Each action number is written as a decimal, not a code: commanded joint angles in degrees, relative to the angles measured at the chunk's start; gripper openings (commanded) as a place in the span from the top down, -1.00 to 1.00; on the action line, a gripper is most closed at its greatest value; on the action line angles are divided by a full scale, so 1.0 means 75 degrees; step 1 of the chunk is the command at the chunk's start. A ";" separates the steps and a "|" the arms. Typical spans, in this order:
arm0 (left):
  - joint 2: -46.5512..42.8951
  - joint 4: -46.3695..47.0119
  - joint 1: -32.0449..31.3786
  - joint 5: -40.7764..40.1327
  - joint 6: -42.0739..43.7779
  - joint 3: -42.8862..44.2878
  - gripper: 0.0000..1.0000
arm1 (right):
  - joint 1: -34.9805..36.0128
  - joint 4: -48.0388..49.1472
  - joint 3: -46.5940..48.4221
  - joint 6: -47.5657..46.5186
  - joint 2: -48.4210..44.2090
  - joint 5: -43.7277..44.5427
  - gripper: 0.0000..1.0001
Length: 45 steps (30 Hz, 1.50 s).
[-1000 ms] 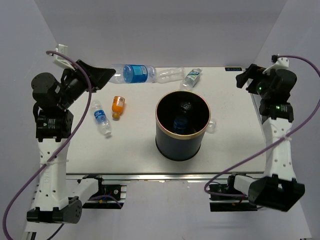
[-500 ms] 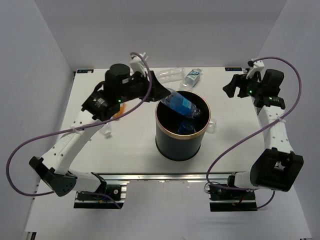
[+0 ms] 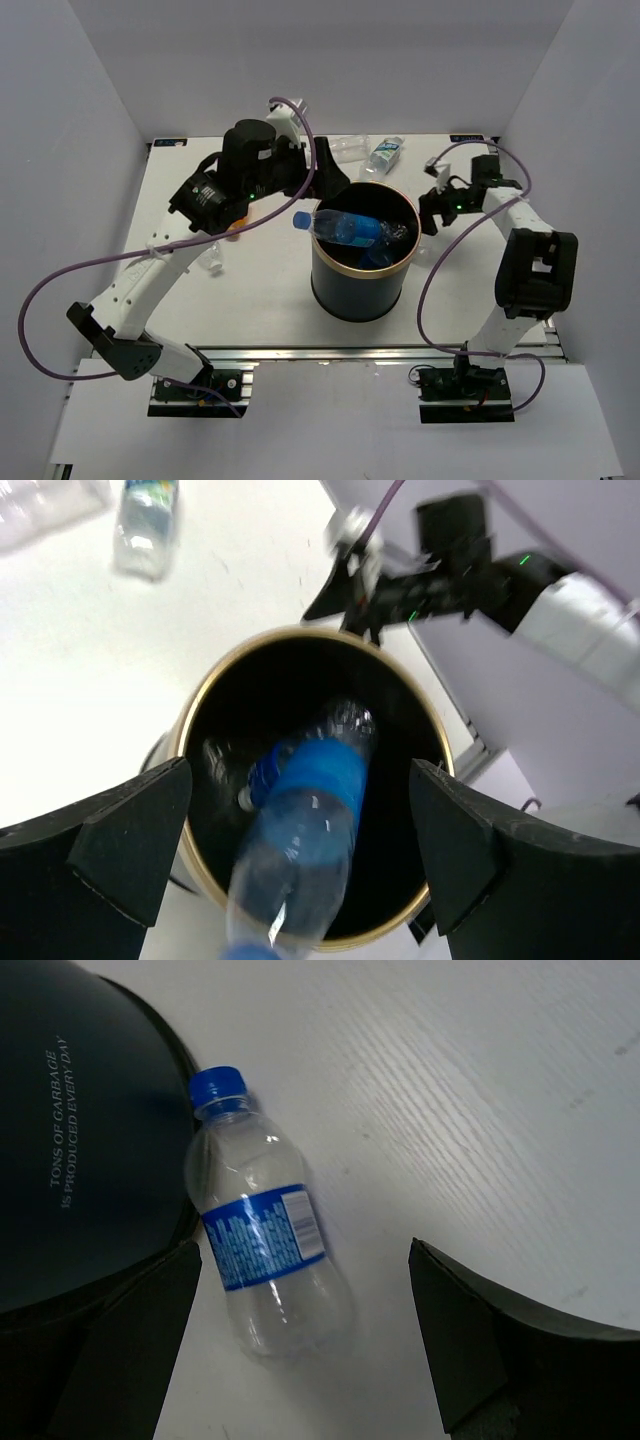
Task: Put the plastic bottles in the bin
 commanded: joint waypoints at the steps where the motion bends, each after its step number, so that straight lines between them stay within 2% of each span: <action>1: 0.0128 -0.0254 -0.0042 -0.0596 0.0292 0.0959 -0.97 | 0.0641 -0.0378 0.0141 -0.0770 0.0244 0.0661 -0.79; 4: 0.0258 -0.0361 -0.0042 -0.0726 0.0433 0.1557 -0.97 | 0.0946 -0.0413 0.0129 -0.0957 0.0455 0.0756 -0.79; 12: 0.0527 -0.0876 -0.0042 -0.2354 0.0574 0.2508 -0.96 | 0.1217 -0.0261 -0.0374 -0.1039 0.0642 0.1143 -0.79; 20: 0.0305 -0.1122 -0.0042 -0.3573 0.0446 0.2158 -0.96 | 0.1217 -0.0413 -0.0316 -0.0970 0.1287 0.1471 -0.77; 23: 0.0106 -0.1286 -0.0030 -0.4485 0.0317 0.1924 -0.96 | 0.1205 -0.0425 -0.0269 -0.0946 0.1393 0.1600 -0.62; 25: -0.0128 -0.1310 0.0086 -0.5350 0.0212 0.1456 -0.96 | 0.1182 -0.0402 -0.0258 -0.0864 0.1463 0.1635 -0.33; 26: -0.0198 -0.1322 0.0191 -0.5529 0.0072 0.1292 -0.97 | 0.1170 -0.0321 -0.0234 -0.0794 0.1463 0.1647 -0.12; 27: -0.0257 -0.1322 0.0598 -0.5589 0.0001 0.0954 -0.96 | 0.1135 -0.0262 -0.0223 -0.0596 0.1440 0.1659 0.28; 29: -0.0445 -0.1299 0.1174 -0.5287 -0.0198 0.0612 -0.96 | 0.0971 -0.0110 -0.0199 -0.0408 0.1358 0.1659 0.56; 30: -0.0515 -0.1275 0.1780 -0.5146 -0.0246 0.0425 -0.96 | 0.0889 -0.0051 -0.0199 -0.0326 0.1184 0.1659 0.71; 31: -0.0643 -0.1252 0.2041 -0.5087 -0.0316 0.0063 -0.97 | 0.0738 0.0066 -0.0211 -0.0012 0.1031 0.1717 0.79; 33: -0.0749 -0.1228 0.2545 -0.5202 -0.0468 -0.0302 -0.96 | 0.0351 0.0660 -0.0188 0.0563 0.0495 0.1834 0.89; 38: -0.1217 -0.1228 0.3226 -0.5600 -0.0935 -0.1600 -0.96 | -0.0844 0.1707 0.0269 0.2939 -0.0831 0.1297 0.97; 41: -0.1533 -0.1159 0.3824 -0.5778 -0.1253 -0.2560 -0.96 | -0.0951 0.1567 0.0855 0.3505 -0.1628 0.0934 0.97; 42: -0.1616 -0.1065 0.4115 -0.5569 -0.1277 -0.2821 -0.97 | -0.0928 0.1648 0.0914 0.3623 -0.2094 0.0433 0.97; 45: -0.1781 -0.0771 0.4573 -0.5205 -0.1394 -0.3584 -0.96 | -0.0776 0.2385 0.0879 0.4325 -0.3116 -0.0039 0.92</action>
